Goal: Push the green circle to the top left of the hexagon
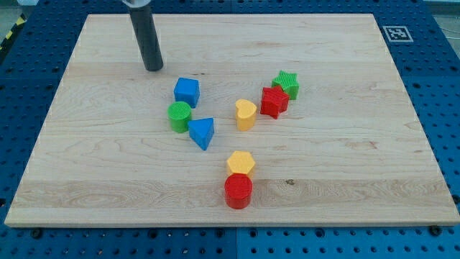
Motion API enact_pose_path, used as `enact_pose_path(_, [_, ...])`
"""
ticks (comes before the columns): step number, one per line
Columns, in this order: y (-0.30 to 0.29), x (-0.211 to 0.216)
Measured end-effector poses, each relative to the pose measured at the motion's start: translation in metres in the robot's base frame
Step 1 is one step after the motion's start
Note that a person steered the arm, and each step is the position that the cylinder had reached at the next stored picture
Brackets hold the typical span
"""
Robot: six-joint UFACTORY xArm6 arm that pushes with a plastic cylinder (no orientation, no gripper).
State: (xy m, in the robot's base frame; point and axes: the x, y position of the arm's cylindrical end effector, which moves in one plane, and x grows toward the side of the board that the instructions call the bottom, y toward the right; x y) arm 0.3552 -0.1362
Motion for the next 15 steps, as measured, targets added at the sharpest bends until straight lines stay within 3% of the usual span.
enact_pose_path(2, [0.042,0.072])
enact_pose_path(6, [0.058,0.128])
enact_pose_path(11, [-0.016,0.154])
enact_pose_path(15, [0.056,0.156])
